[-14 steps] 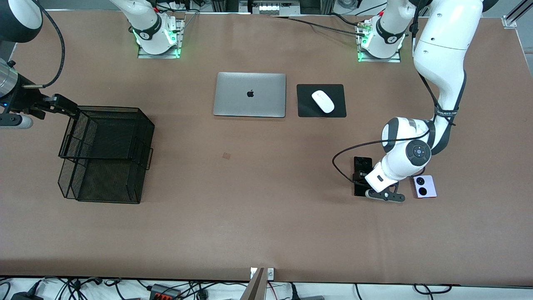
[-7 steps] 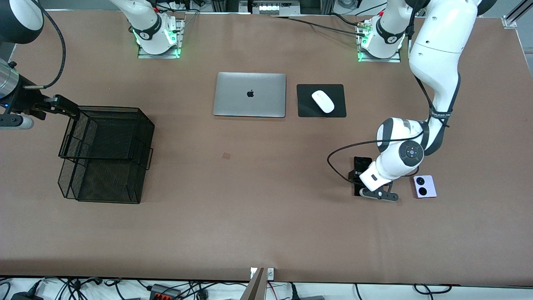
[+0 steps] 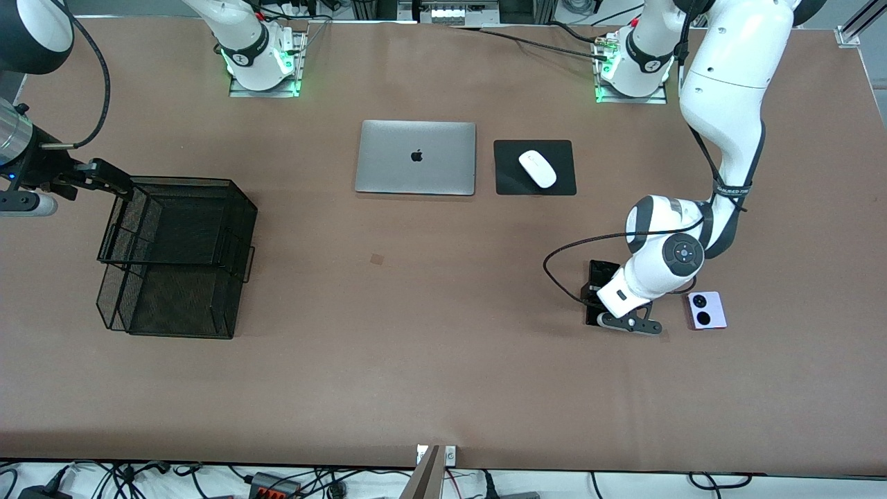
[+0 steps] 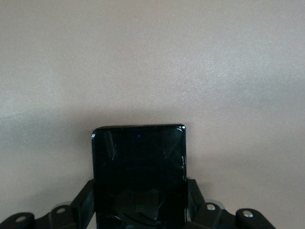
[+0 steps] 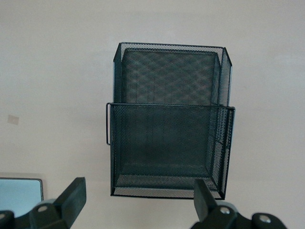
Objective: Place phones with both arms
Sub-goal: 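Lower the left gripper, grasp the tall black phone and lift it, then carry the black phone beside the laptop and lower it with the left gripper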
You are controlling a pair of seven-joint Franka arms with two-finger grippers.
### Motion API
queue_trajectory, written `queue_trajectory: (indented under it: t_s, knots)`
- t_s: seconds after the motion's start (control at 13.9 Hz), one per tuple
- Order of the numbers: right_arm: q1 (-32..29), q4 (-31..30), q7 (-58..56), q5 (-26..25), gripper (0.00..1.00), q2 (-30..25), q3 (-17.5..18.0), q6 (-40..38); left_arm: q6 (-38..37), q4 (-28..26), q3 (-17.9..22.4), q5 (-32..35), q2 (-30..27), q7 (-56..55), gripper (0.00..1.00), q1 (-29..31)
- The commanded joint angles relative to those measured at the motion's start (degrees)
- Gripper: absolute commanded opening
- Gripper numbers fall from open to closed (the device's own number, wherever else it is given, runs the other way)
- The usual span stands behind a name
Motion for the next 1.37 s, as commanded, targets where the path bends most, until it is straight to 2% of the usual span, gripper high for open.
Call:
queue_trajectory:
  t_s: [0.0,0.43,0.65,1.08,1.3]
  knots:
    - [0.00,-0.74,-0.88,0.33,1.00,-0.45,-0.27,0.77,-1.05,1.10,0.14,-1.12,-0.31,0.12,0.57,-0.33]
    - [0.00,-0.48,-0.79,0.33,1.00,-0.01,-0.27,0.86,-16.24,11.63,-0.21,-1.21,-0.13,-14.18,0.56,-4.19]
    - [0.00,-0.39,-0.79,0.33,1.00,0.43,-0.27,1.03,-20.82,16.55,-0.21,-4.63,0.74,-22.88,0.55,-8.05]
    - [-0.18,-0.30,-1.40,0.33,1.00,0.87,-0.35,2.09,-22.07,27.89,-0.21,-6.57,6.09,-44.15,0.56,-18.59]
    - [-0.26,-0.22,-1.40,0.33,1.00,1.31,-0.35,2.26,-21.63,38.15,-0.12,-6.58,12.06,-49.52,0.56,-24.04]
